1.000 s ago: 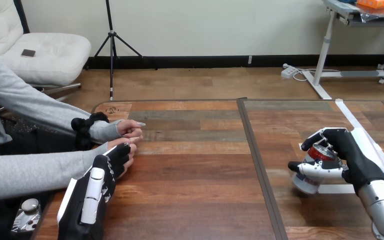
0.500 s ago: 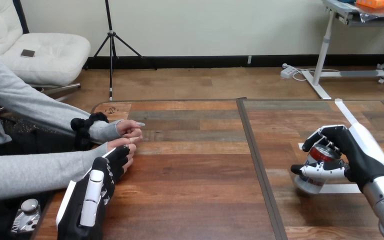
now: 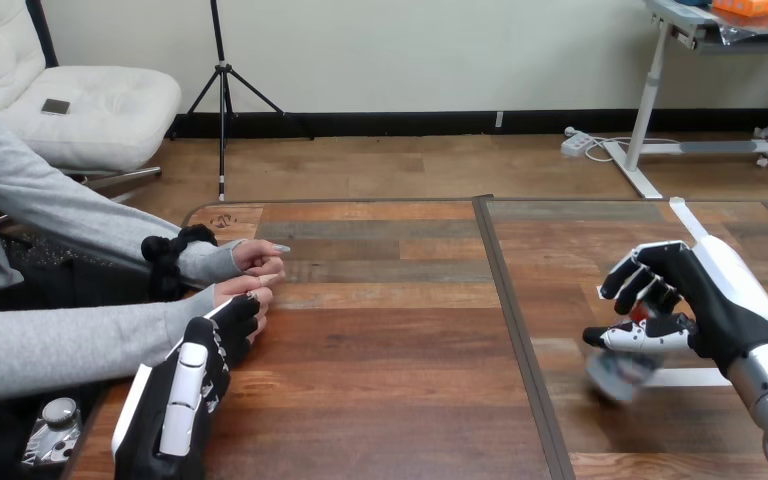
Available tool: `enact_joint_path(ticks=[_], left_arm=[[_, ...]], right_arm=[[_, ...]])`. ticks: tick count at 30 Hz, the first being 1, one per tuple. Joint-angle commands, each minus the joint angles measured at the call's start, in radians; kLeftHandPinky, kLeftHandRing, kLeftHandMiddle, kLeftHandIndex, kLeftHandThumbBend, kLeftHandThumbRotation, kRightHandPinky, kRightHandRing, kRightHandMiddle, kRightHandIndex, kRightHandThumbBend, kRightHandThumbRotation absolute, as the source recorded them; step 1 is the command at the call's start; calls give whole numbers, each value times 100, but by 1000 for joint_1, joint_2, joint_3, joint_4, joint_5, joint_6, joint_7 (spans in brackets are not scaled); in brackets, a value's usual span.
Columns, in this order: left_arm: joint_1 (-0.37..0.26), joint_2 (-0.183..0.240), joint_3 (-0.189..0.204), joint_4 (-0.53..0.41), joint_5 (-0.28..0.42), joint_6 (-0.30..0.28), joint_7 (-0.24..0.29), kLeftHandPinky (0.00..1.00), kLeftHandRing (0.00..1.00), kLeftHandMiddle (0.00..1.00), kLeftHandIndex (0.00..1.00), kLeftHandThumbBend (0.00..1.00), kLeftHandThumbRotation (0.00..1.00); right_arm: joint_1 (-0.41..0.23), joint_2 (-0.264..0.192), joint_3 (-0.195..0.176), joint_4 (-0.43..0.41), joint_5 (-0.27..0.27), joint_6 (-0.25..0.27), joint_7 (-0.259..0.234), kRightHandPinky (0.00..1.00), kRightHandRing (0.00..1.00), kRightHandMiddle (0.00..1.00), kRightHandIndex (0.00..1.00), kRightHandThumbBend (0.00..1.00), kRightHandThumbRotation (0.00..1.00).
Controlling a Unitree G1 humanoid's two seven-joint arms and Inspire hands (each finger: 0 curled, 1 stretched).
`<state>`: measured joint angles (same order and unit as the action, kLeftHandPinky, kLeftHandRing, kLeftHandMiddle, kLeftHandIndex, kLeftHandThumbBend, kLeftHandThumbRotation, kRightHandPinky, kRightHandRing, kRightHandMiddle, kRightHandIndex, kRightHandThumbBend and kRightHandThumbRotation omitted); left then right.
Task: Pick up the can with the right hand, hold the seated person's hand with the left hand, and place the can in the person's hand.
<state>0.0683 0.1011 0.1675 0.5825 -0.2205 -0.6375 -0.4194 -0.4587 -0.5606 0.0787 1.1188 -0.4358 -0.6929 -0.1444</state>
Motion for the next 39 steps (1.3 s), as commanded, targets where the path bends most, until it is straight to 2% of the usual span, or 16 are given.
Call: enact_joint_path(ticks=[1, 8, 11, 14, 18, 21, 26, 34, 39], left_arm=[[-39, 14, -12, -52, 9, -18, -4, 91, 90, 88, 80, 61, 100], [-41, 11, -9, -49, 14, -30, 5, 91, 89, 87, 79, 60, 100], [-40, 12, -9, -54, 45, -43, 37, 90, 88, 85, 77, 61, 100], [-38, 28, -13, -59, 106, -63, 77, 88, 86, 83, 76, 63, 100], [-48, 47, -12, -52, 165, -111, 111, 85, 85, 82, 74, 64, 100], [-59, 53, -11, -49, 183, -131, 125, 83, 83, 80, 73, 59, 100], [-77, 65, -12, -54, 200, -143, 139, 80, 81, 79, 72, 54, 96], [-84, 73, -18, -65, 209, -134, 160, 79, 81, 78, 72, 57, 91], [-93, 80, -23, -36, 219, -149, 169, 80, 81, 78, 72, 58, 91]], right_arm=[[-91, -45, 7, -62, 1, -35, -8, 35, 39, 44, 45, 77, 0], [-101, -50, 8, -73, 2, -38, 9, 36, 39, 44, 45, 77, 0], [-106, -53, 12, -80, -5, -36, 5, 37, 40, 44, 45, 77, 0], [-110, -56, 16, -84, -11, -40, -1, 37, 40, 44, 45, 78, 0], [-116, -56, 13, -88, -4, -43, 9, 37, 40, 44, 45, 78, 0], [-121, -58, 13, -89, -1, -42, 18, 37, 40, 44, 45, 77, 0], [-127, -60, 13, -91, 4, -43, 26, 36, 38, 43, 44, 77, 0], [-127, -61, 16, -90, 2, -49, 21, 36, 38, 42, 44, 78, 0], [-125, -59, 18, -88, -2, -51, 12, 35, 37, 42, 44, 77, 0]])
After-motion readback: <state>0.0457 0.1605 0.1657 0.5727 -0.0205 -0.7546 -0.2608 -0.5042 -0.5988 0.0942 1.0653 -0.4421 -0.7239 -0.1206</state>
